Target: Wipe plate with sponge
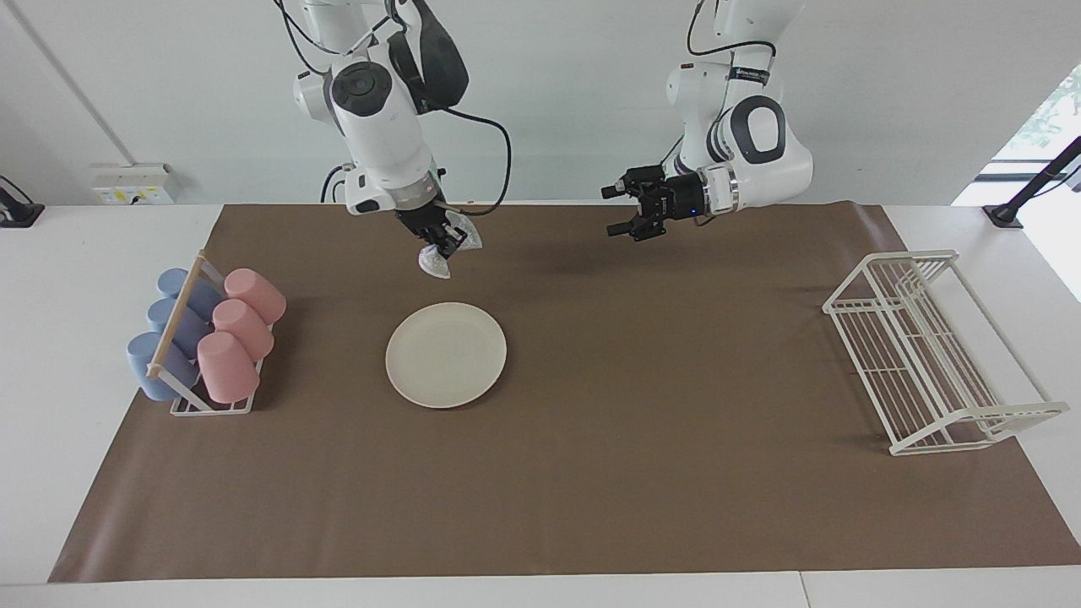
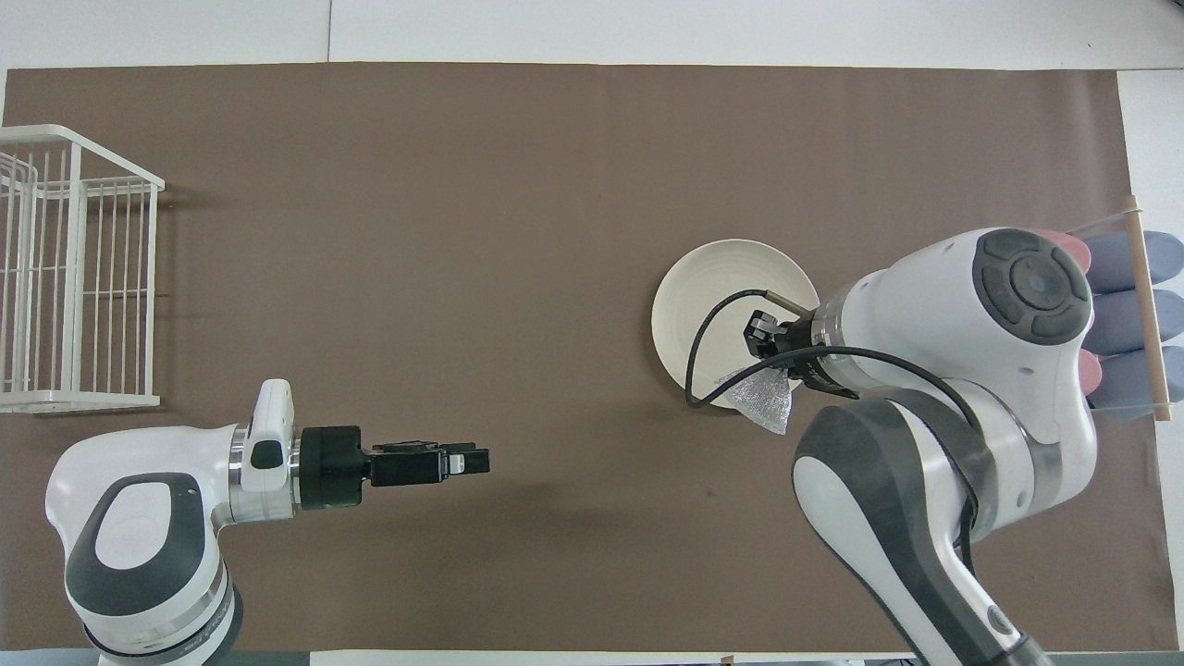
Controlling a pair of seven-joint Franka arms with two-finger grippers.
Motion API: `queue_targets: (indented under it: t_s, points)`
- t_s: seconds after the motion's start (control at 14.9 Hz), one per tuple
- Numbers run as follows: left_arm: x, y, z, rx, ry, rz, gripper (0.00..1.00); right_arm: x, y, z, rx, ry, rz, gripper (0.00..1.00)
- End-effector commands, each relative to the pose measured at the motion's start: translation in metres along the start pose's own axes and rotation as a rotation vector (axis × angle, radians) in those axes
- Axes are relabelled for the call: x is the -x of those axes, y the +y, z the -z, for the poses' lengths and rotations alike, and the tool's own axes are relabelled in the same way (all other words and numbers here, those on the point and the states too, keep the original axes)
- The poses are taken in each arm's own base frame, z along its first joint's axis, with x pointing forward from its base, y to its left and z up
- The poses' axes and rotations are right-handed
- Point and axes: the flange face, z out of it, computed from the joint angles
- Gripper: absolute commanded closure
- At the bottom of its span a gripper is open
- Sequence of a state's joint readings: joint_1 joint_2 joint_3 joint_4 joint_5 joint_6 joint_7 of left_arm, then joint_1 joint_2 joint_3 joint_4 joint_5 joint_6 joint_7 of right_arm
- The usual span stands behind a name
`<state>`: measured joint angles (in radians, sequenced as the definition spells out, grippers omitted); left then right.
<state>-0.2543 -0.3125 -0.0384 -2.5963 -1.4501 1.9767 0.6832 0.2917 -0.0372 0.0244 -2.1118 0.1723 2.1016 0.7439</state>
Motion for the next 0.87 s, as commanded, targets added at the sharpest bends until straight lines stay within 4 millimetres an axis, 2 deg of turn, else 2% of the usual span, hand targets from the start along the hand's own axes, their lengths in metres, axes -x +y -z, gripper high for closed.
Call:
queue_targets:
  t_s: [0.0,0.13,0.27,0.4,0.47,0.6,0.8]
  points:
    - [0.001,-0.012,0.006,-0.105,-0.029,0.011,0.00,-0.017,0.003,-0.051,-0.034,0.068,0.025,1.00]
    - [-0.004,-0.019,0.012,-0.202,-0.061,0.006,0.00,-0.023,-0.004,-0.059,-0.071,0.109,-0.037,1.00]
    - [-0.009,-0.028,0.023,-0.290,-0.098,-0.012,0.00,-0.031,-0.006,-0.088,-0.084,0.113,-0.188,1.00]
    - [-0.010,-0.035,0.033,-0.343,-0.118,-0.023,0.00,-0.041,-0.005,-0.127,-0.091,0.111,-0.350,1.00]
    - [-0.010,-0.038,0.034,-0.369,-0.135,-0.031,0.00,-0.043,-0.005,-0.136,-0.096,0.113,-0.403,1.00]
    - [-0.016,-0.041,0.043,-0.424,-0.155,-0.028,0.00,-0.037,-0.009,-0.140,-0.088,0.102,-0.430,1.00]
    - [-0.026,-0.032,0.051,-0.531,-0.184,-0.019,0.00,-0.038,-0.008,-0.142,-0.090,0.097,-0.461,1.00]
